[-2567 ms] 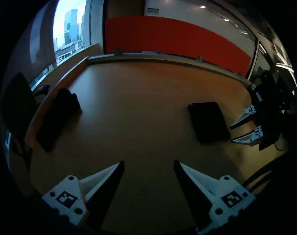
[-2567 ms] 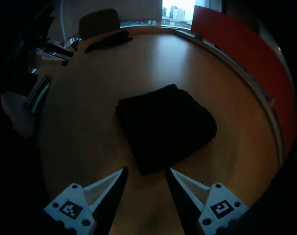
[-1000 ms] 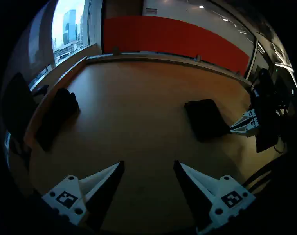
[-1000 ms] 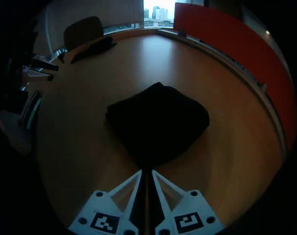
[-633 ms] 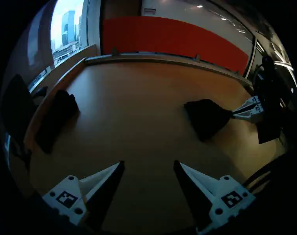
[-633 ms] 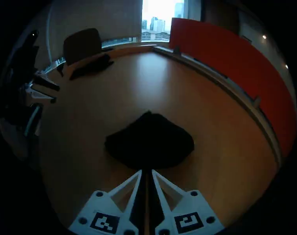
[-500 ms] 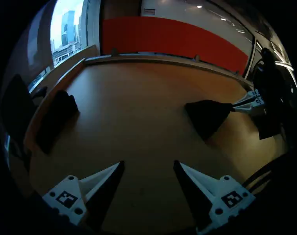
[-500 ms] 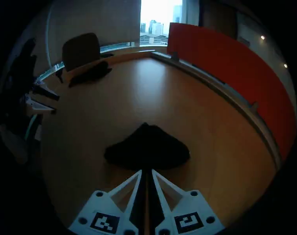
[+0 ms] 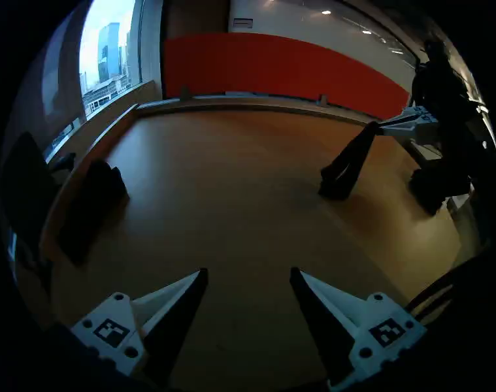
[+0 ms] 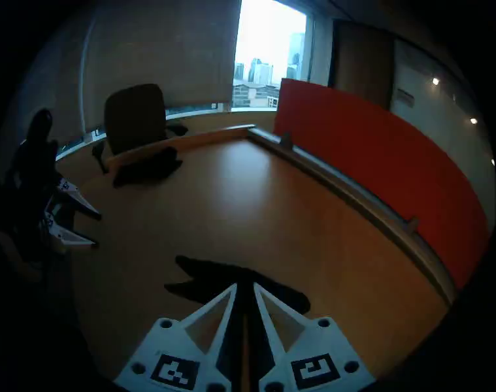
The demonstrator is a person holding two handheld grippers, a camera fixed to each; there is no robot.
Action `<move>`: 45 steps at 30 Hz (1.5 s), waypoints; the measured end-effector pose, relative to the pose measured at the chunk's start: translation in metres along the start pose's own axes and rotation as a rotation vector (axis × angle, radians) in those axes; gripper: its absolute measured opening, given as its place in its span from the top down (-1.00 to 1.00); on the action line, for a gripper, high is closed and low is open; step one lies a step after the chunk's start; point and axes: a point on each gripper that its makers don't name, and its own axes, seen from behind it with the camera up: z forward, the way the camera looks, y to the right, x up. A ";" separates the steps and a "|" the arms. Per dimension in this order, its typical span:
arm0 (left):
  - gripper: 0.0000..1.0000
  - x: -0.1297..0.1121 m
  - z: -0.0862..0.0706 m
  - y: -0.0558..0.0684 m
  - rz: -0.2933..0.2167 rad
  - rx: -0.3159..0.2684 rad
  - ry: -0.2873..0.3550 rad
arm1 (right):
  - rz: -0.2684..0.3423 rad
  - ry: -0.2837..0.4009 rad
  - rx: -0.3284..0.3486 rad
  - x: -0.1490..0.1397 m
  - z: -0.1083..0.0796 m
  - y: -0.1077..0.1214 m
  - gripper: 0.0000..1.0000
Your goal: Fold towel
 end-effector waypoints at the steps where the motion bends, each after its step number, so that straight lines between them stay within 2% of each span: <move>1: -0.86 0.001 0.000 0.000 0.000 -0.001 0.001 | -0.001 0.006 -0.002 0.005 -0.001 0.002 0.93; 6: -0.86 0.004 0.000 0.000 0.005 -0.004 0.006 | -0.010 0.023 -0.011 0.019 -0.005 0.009 0.93; 14: -0.86 0.009 0.003 0.002 0.001 -0.011 0.010 | -0.003 0.031 -0.022 0.027 -0.015 0.022 0.92; 22: -0.86 0.014 0.007 0.003 0.011 -0.014 0.012 | 0.031 0.041 -0.020 0.031 -0.025 0.036 0.92; 29: -0.86 0.018 0.012 0.006 0.020 -0.018 0.011 | 0.068 0.054 -0.022 0.031 -0.041 0.053 0.92; 35: -0.87 0.021 0.016 0.009 0.026 -0.021 0.009 | 0.090 0.053 -0.043 0.022 -0.061 0.075 0.92; 45: -0.86 0.023 0.022 0.015 0.041 -0.020 0.001 | 0.109 0.018 -0.103 -0.009 -0.097 0.122 0.92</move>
